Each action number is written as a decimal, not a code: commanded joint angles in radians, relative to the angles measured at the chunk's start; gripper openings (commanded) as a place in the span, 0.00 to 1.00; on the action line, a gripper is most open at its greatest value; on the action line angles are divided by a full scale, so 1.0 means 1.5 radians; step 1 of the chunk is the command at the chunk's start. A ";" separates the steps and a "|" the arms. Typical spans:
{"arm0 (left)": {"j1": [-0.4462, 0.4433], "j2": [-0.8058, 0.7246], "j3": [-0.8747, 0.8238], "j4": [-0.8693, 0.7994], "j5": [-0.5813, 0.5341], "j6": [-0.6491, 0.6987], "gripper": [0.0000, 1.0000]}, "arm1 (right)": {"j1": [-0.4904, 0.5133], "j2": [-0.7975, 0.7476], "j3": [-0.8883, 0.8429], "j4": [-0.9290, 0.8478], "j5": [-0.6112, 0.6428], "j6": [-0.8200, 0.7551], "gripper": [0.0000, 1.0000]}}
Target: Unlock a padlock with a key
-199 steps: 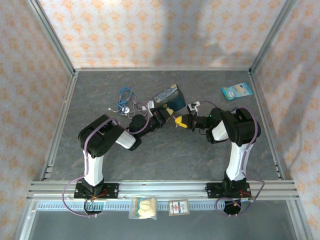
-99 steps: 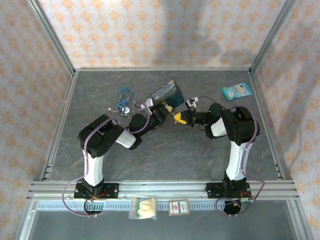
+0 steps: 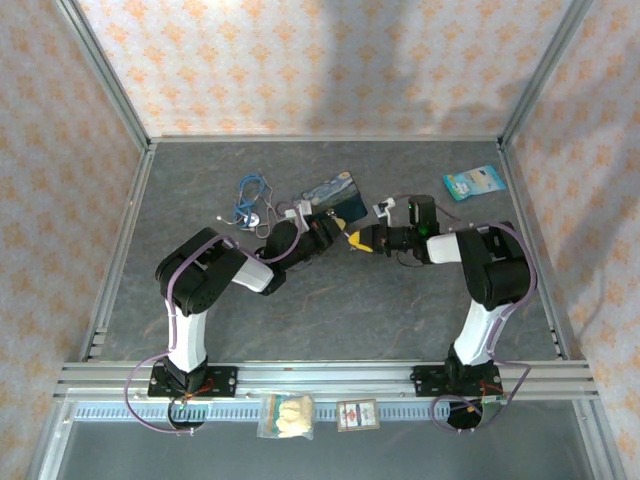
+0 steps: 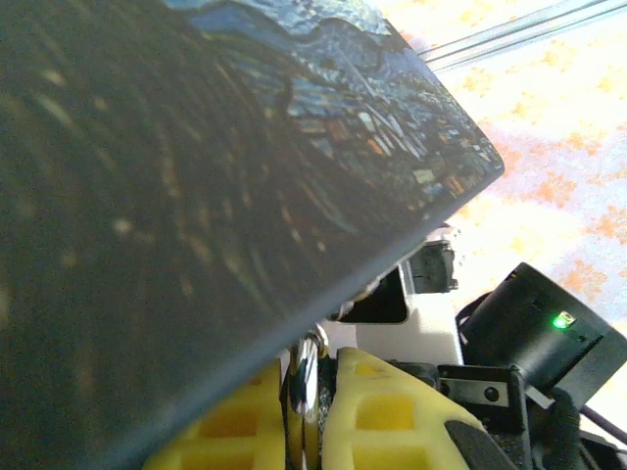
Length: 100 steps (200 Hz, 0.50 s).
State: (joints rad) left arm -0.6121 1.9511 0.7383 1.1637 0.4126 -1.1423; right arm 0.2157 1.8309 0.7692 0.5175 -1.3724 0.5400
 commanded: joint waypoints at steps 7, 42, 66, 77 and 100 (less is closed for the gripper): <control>-0.081 -0.024 0.017 0.019 0.224 -0.006 0.00 | 0.025 -0.023 0.020 0.055 0.146 -0.041 0.00; -0.080 -0.024 0.013 0.037 0.209 -0.044 0.00 | 0.029 -0.032 -0.004 0.131 0.114 0.012 0.00; -0.066 -0.050 -0.004 0.032 0.147 -0.049 0.00 | 0.028 -0.044 -0.036 0.149 0.109 0.034 0.00; -0.056 -0.049 -0.014 0.052 0.116 -0.062 0.00 | 0.026 -0.045 -0.059 0.190 0.100 0.065 0.00; -0.043 -0.037 -0.020 0.124 0.068 -0.108 0.00 | 0.020 -0.042 -0.109 0.297 0.088 0.138 0.00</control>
State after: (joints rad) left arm -0.6147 1.9305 0.7132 1.1694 0.4133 -1.2167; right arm 0.2344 1.7844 0.6479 0.7139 -1.3228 0.6205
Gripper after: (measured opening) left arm 0.097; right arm 0.045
